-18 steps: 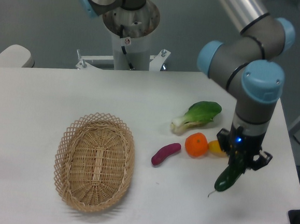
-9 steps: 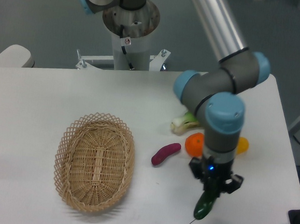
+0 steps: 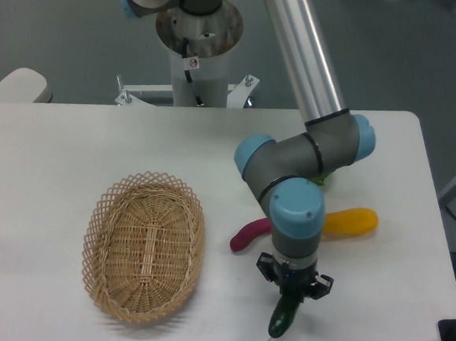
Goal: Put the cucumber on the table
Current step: 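Move the held cucumber away from the vegetables and lower it onto the table, then open the gripper to release the cucumber and lift away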
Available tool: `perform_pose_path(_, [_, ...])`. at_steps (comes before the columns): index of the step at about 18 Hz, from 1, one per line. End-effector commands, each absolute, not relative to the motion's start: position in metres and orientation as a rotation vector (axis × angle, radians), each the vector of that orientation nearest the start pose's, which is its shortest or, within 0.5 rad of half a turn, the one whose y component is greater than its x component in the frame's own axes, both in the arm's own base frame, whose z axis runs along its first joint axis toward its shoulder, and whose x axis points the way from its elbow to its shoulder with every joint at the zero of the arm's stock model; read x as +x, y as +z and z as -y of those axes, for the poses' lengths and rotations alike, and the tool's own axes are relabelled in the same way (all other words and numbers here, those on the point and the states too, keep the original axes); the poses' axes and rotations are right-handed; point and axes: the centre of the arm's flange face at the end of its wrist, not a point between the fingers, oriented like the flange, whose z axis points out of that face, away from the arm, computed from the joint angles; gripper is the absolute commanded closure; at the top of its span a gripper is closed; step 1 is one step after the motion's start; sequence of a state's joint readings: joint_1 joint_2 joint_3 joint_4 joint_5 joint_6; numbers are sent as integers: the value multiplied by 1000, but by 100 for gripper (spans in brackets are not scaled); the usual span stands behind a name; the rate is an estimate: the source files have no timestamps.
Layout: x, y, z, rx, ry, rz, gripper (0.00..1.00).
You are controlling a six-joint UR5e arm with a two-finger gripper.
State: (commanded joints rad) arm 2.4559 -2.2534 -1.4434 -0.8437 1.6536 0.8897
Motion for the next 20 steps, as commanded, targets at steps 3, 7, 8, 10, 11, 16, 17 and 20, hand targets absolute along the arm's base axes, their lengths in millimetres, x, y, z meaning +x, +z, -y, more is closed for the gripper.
perform_pose_path(3, [-475,202,-550,-3086,280,1,73])
perform_pose_path(7, [-478,208,-553,-3078,297,-3,54])
perform_pose_path(8, [-478,210,-553,-3074,302,-2,44])
perform_pose_path(10, [-480,221,-554,-3063,318,10,0])
perform_pose_path(11, [-480,229,-554,-3055,329,16,0])
perform_pose_path(16, [-493,285,-544,-2994,428,63,0])
perform_pose_path(17, [-496,295,-544,-2981,444,75,0])
perform_pose_path(20, [-502,319,-545,-2949,490,80,0])
